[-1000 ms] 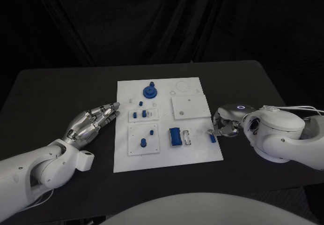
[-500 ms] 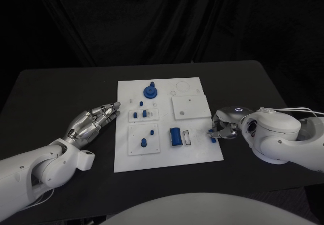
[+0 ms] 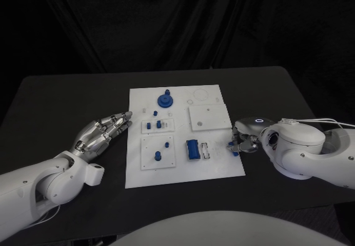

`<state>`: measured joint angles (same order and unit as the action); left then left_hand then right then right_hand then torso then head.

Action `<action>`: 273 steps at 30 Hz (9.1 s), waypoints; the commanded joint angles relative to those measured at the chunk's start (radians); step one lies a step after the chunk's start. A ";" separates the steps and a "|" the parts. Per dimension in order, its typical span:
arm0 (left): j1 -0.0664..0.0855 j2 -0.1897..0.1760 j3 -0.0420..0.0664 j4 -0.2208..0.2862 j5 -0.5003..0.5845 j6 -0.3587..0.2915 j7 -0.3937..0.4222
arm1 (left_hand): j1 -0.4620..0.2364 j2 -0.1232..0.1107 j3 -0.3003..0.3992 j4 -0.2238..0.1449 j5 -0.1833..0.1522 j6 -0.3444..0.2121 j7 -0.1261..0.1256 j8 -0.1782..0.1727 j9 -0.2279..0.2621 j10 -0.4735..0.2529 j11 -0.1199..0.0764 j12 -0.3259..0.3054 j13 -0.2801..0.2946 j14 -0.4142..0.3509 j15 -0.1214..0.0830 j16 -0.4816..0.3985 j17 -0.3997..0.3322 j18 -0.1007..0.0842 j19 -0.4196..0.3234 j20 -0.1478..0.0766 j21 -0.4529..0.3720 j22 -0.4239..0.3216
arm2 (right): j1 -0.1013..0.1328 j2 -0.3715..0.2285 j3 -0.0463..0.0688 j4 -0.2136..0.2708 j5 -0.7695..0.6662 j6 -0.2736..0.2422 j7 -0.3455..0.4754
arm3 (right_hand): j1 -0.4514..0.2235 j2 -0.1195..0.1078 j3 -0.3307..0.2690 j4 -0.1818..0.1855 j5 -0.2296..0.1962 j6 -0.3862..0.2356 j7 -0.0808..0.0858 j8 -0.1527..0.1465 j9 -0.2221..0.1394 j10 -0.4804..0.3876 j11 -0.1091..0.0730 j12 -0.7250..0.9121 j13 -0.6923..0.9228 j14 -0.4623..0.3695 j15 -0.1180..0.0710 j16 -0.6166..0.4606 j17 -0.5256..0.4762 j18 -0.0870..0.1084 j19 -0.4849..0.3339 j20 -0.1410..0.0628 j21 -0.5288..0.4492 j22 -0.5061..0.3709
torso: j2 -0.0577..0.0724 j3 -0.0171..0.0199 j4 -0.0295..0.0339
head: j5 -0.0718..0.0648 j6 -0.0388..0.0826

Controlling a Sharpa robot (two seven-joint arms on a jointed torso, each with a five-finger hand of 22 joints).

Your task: Assemble the parts on the task board

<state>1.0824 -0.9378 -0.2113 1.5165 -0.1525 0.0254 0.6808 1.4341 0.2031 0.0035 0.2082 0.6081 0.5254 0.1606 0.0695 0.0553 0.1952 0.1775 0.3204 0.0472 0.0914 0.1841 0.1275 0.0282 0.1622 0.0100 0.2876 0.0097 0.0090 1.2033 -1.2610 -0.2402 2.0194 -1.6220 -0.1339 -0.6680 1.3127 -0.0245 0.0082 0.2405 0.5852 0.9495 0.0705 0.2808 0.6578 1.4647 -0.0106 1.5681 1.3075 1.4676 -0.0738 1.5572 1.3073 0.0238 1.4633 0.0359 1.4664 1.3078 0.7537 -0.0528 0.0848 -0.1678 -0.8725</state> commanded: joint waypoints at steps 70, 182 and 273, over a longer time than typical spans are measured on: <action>-0.007 0.004 0.000 0.000 -0.003 0.019 0.026 | 0.005 -0.001 0.012 0.001 0.006 0.002 0.028 0.004 0.000 0.001 0.008 0.002 0.001 -0.002 0.007 0.006 0.002 0.010 0.000 0.003 0.000 0.001 | 0.031 0.117 -0.008 -0.023 0.670 -0.307 0.104 | -0.028 -0.104 0.390 -0.086 -0.217 0.063 -0.016 0.006 -0.125 0.106 -0.008 0.003 0.263 0.090 -0.007 -0.013 0.199 0.009 0.050 -0.006 -0.016 0.220 | 0.002 -0.0007 0.0018 | 0.014 0.000; -0.008 0.001 0.000 -0.003 -0.003 0.028 0.015 | 0.004 -0.004 0.020 0.000 0.006 0.003 0.029 0.004 0.000 0.002 0.009 0.003 0.001 -0.001 0.008 0.008 0.002 0.009 0.001 0.003 0.001 0.001 | -0.022 0.102 -0.009 -0.042 0.549 -0.182 0.106 | -0.018 -0.033 0.120 0.006 -0.492 -0.042 -0.076 0.410 0.197 0.106 -0.059 0.003 0.263 0.089 -0.049 -0.016 0.192 0.016 0.039 -0.044 -0.049 0.211 | 0.001 -0.0004 0.0004 | 0.020 0.000; -0.032 0.157 0.210 0.054 0.151 -0.792 -0.160 | -1.159 -0.203 -0.003 -0.208 -0.495 -0.525 -0.161 -0.070 -0.055 -0.195 -0.178 -0.320 -0.047 -0.091 -0.184 -0.128 -0.028 -0.162 -0.010 -0.288 -0.010 -0.009 | -0.153 0.481 0.240 -0.449 1.622 -0.636 1.188 | -1.313 0.024 -0.008 -0.240 -0.585 -0.950 -0.071 -0.281 -0.658 -1.465 0.011 -1.568 -1.308 -1.468 0.074 -1.557 -1.307 -0.024 -1.463 -0.036 -1.466 -1.308 | -0.209 0.0528 -0.0848 | 0.168 0.272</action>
<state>1.0540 -0.7838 -0.0030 1.5712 -0.0405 -0.6712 0.5459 0.3766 0.0250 -0.0097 0.0595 0.1539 0.0164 -0.0010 0.0054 0.0010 0.0068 -0.0001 0.0143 0.0011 -0.0032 0.0069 0.0035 0.0014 0.0287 -0.0028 0.0103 0.0032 0.0012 1.0515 -0.7791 -0.0011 1.5700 -0.0397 -0.7147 0.5108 0.0051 0.0001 -0.0010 0.0039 0.0034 0.0036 0.0005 0.0035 0.0010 0.0001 0.0035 0.0036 0.0010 0.0000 0.0052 0.0036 0.0010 0.0074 0.0004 0.0051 0.0036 0.0011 0.5583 -0.0027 0.0051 -0.0014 -0.6083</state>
